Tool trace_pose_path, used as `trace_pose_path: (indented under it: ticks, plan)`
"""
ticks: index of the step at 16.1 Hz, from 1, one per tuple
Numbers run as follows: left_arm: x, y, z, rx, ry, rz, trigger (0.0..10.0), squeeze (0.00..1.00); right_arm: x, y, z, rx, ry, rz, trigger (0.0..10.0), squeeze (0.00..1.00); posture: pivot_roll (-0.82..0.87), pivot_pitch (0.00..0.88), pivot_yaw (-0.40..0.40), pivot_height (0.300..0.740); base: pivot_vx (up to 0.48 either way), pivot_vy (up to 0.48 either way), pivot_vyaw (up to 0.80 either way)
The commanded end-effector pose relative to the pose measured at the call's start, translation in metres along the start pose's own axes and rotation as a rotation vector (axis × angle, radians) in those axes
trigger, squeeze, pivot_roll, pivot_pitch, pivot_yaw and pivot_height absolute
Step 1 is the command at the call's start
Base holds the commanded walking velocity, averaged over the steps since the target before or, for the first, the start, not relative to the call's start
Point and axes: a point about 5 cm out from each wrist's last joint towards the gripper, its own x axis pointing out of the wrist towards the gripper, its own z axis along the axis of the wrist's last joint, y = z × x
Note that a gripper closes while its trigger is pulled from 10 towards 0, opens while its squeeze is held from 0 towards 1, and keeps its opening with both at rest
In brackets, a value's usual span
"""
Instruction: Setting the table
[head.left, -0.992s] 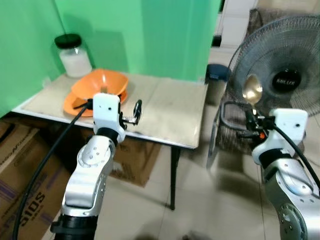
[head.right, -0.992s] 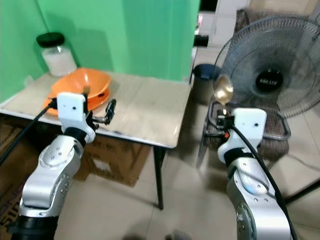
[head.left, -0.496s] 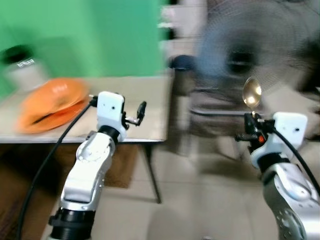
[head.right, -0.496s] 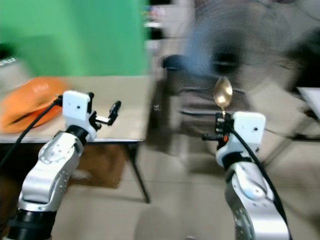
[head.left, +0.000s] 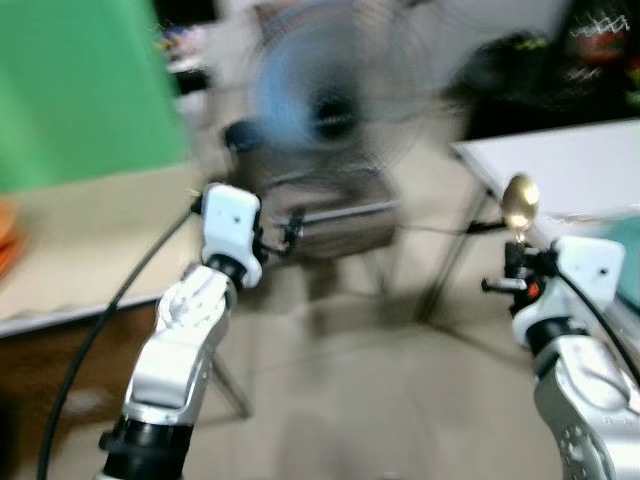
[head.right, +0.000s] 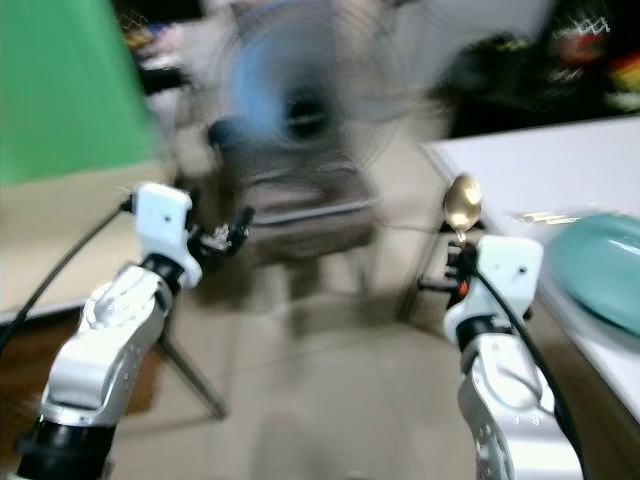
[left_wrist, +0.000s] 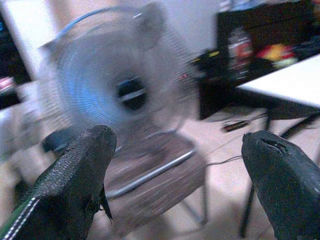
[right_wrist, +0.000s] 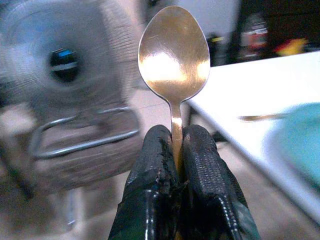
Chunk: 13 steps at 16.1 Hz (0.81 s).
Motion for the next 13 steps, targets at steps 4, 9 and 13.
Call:
trace_pose_path:
  ticks: [4,9,13]
  plan:
    - [-0.0019,0.0067,0.0013,0.025,-0.006,0.010,10.0,0.00,-0.0021,0.0036,0.0034,0.002,-0.012,0.007,10.0,0.00,-0.08,0.000,0.062,0.740,0.000,-0.356,-0.80]
    - [-0.0004,0.0044,0.0006,0.024,-0.008,-0.003,10.0,0.00,-0.0020,0.0023,0.0054,-0.013,-0.014,-0.002,10.0,0.00,-0.09,0.000,0.069,0.740,0.000,-0.357,-0.80]
    - [-0.0029,0.0064,-0.0039,0.009,-0.001,0.032,10.0,0.00,0.0003,-0.0012,0.0127,-0.063,-0.046,-0.002,10.0,0.00,-0.09,0.000,0.039,0.740,0.000,-0.325,-0.80]
